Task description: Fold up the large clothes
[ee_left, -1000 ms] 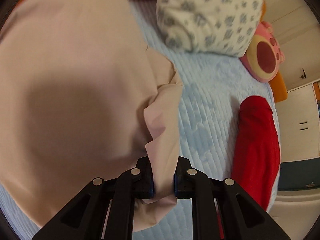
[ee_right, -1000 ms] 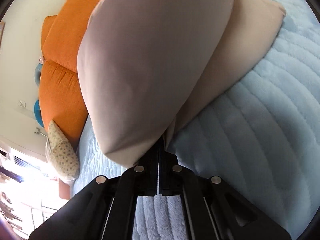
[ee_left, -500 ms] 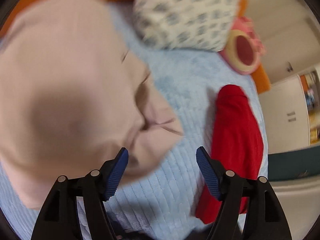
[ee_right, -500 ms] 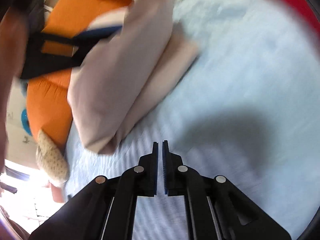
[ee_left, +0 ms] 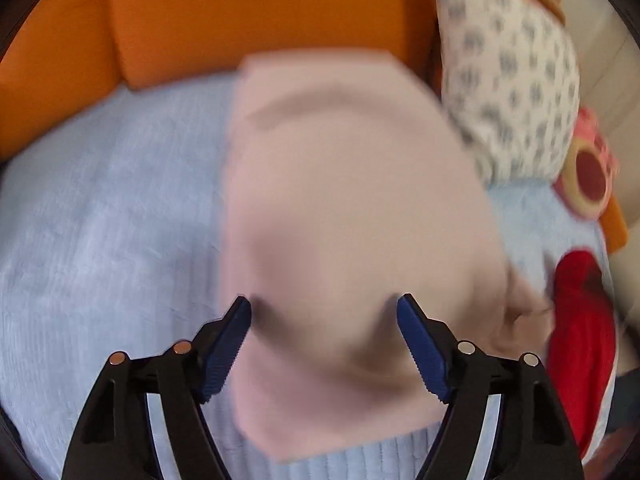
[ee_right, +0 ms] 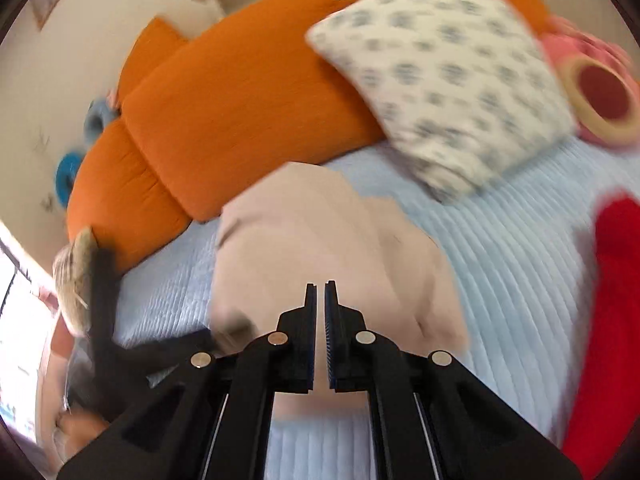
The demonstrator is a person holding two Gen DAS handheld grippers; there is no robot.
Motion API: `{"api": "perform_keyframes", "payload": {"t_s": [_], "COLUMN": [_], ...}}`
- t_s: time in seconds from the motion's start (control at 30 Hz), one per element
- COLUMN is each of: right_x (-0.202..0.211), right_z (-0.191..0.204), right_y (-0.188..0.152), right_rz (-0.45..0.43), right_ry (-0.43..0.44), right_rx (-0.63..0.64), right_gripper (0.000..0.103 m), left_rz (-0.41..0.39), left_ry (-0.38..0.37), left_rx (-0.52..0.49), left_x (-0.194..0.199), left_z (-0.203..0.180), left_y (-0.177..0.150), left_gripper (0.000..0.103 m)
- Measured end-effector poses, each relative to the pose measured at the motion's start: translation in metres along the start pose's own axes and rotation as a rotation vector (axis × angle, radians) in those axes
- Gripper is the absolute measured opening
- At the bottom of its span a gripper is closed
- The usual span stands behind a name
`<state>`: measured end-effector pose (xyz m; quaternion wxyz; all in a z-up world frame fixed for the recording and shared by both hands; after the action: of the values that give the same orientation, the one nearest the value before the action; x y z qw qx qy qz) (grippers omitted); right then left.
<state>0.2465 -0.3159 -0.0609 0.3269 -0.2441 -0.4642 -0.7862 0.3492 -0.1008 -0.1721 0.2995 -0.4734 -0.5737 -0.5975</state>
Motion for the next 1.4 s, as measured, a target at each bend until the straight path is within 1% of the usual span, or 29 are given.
{"api": "perform_keyframes", "payload": {"t_s": [0.03, 0.07, 0.13, 0.2, 0.23, 0.3, 0.33, 0.37, 0.47, 0.5, 0.53, 0.6, 0.67, 0.7, 0.73, 0.8, 0.83, 0.9, 0.93, 0.97, 1.03, 1.07, 1.1, 1.17, 1.23, 1.3, 1.33, 1.37, 1.4], "right_x": [-0.018, -0.028, -0.051, -0.073, -0.092, -0.118, -0.135, -0.149, -0.178, -0.189, -0.204, -0.226, -0.24, -0.243, -0.243, -0.239, -0.235, -0.222, -0.207, -0.193, -0.158, -0.143, -0.132, -0.109, -0.095, -0.089, -0.085, -0.084, -0.079], "right_z": [0.015, 0.025, 0.053, 0.078, 0.093, 0.108, 0.115, 0.117, 0.106, 0.096, 0.079, 0.043, 0.017, 0.012, 0.008, 0.012, 0.015, 0.014, 0.005, 0.0, -0.01, -0.017, -0.023, -0.04, -0.059, -0.079, -0.096, -0.102, -0.113], "right_y": [0.019, 0.032, 0.056, 0.071, 0.079, 0.084, 0.084, 0.082, 0.076, 0.071, 0.064, 0.044, 0.028, 0.022, 0.014, 0.007, 0.005, 0.012, 0.028, 0.035, 0.05, 0.055, 0.057, 0.059, 0.054, 0.049, 0.043, 0.039, 0.036], "right_rz": [0.042, 0.079, 0.146, 0.24, 0.32, 0.386, 0.428, 0.45, 0.459, 0.481, 0.517, 0.556, 0.564, 0.553, 0.516, 0.469, 0.45, 0.439, 0.42, 0.394, 0.33, 0.319, 0.32, 0.321, 0.361, 0.409, 0.441, 0.447, 0.442], "right_ry": [0.035, 0.047, 0.093, 0.122, 0.137, 0.094, 0.046, -0.027, -0.213, -0.244, -0.27, -0.3, -0.261, -0.247, -0.237, -0.242, -0.231, -0.187, -0.133, -0.102, -0.077, -0.064, -0.058, -0.097, -0.112, -0.084, -0.074, -0.077, -0.087], "right_rx": [0.039, 0.07, 0.166, 0.228, 0.256, 0.316, 0.362, 0.396, 0.45, 0.442, 0.412, 0.356, 0.261, 0.243, 0.233, 0.263, 0.283, 0.261, 0.205, 0.181, 0.166, 0.161, 0.157, 0.183, 0.197, 0.175, 0.149, 0.143, 0.148], "right_gripper": [0.006, 0.006, 0.006, 0.006, 0.006, 0.006, 0.006, 0.006, 0.006, 0.005, 0.002, 0.001, 0.001, 0.001, 0.001, 0.002, 0.003, 0.003, 0.004, 0.007, 0.007, 0.007, 0.007, 0.007, 0.007, 0.013, 0.037, 0.065, 0.071], "left_rz": [-0.01, -0.024, -0.04, -0.037, -0.039, -0.051, -0.057, -0.059, -0.06, -0.061, -0.063, -0.075, -0.085, -0.088, -0.092, -0.089, -0.098, -0.118, -0.128, -0.127, -0.12, -0.11, -0.095, -0.061, -0.006, -0.006, -0.018, -0.023, -0.025], "left_ry": [0.058, 0.075, 0.063, 0.069, 0.077, 0.09, 0.095, 0.091, 0.078, 0.076, 0.072, 0.057, 0.021, 0.001, -0.02, -0.076, -0.074, -0.037, -0.012, 0.01, 0.082, 0.113, 0.121, 0.102, 0.075, 0.094, 0.097, 0.091, 0.074], "left_rx": [-0.052, -0.081, -0.105, -0.166, -0.187, -0.205, -0.221, -0.226, -0.245, -0.252, -0.258, -0.267, -0.262, -0.245, -0.225, -0.15, -0.121, -0.12, -0.124, -0.13, -0.161, -0.175, -0.187, -0.187, -0.185, -0.213, -0.222, -0.216, -0.202], "left_x": [-0.011, -0.015, -0.027, -0.034, -0.036, -0.039, -0.039, -0.039, -0.038, -0.038, -0.038, -0.034, -0.03, -0.028, -0.023, -0.008, 0.0, 0.011, 0.014, 0.013, 0.003, -0.005, -0.014, -0.031, -0.054, -0.065, -0.062, -0.058, -0.052], "left_z": [-0.013, -0.021, -0.035, -0.045, -0.05, -0.051, -0.052, -0.052, -0.053, -0.054, -0.053, -0.053, -0.05, -0.047, -0.044, -0.027, -0.018, -0.004, 0.004, 0.009, 0.018, 0.019, 0.02, 0.018, 0.013, 0.011, 0.01, 0.011, 0.014], "left_y": [-0.002, -0.004, -0.006, -0.011, -0.013, -0.017, -0.018, -0.019, -0.022, -0.024, -0.025, -0.026, -0.027, -0.025, -0.024, -0.018, -0.012, 0.001, 0.011, 0.019, 0.044, 0.052, 0.061, 0.072, 0.073, 0.069, 0.067, 0.067, 0.067], "left_gripper": [0.085, 0.089, 0.089, 0.089, 0.089, 0.089, 0.089, 0.089, 0.089, 0.089, 0.09, 0.091, 0.09, 0.088, 0.083, 0.08, 0.079, 0.079, 0.079, 0.079, 0.079, 0.078, 0.077, 0.076, 0.076, 0.076, 0.076, 0.076, 0.076]}}
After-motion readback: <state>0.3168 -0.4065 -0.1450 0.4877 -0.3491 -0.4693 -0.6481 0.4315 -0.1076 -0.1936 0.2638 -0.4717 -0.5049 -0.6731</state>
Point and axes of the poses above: each gripper's, at about its wrist camera, not at the fingertips, and x roughly against the way its jaws point, z to its left, y to its top, the point moved 2 cm from there along -x, roughly the way its jaws point, and after that the axes turned 6 degrees about -x, right-handed, at the moved point
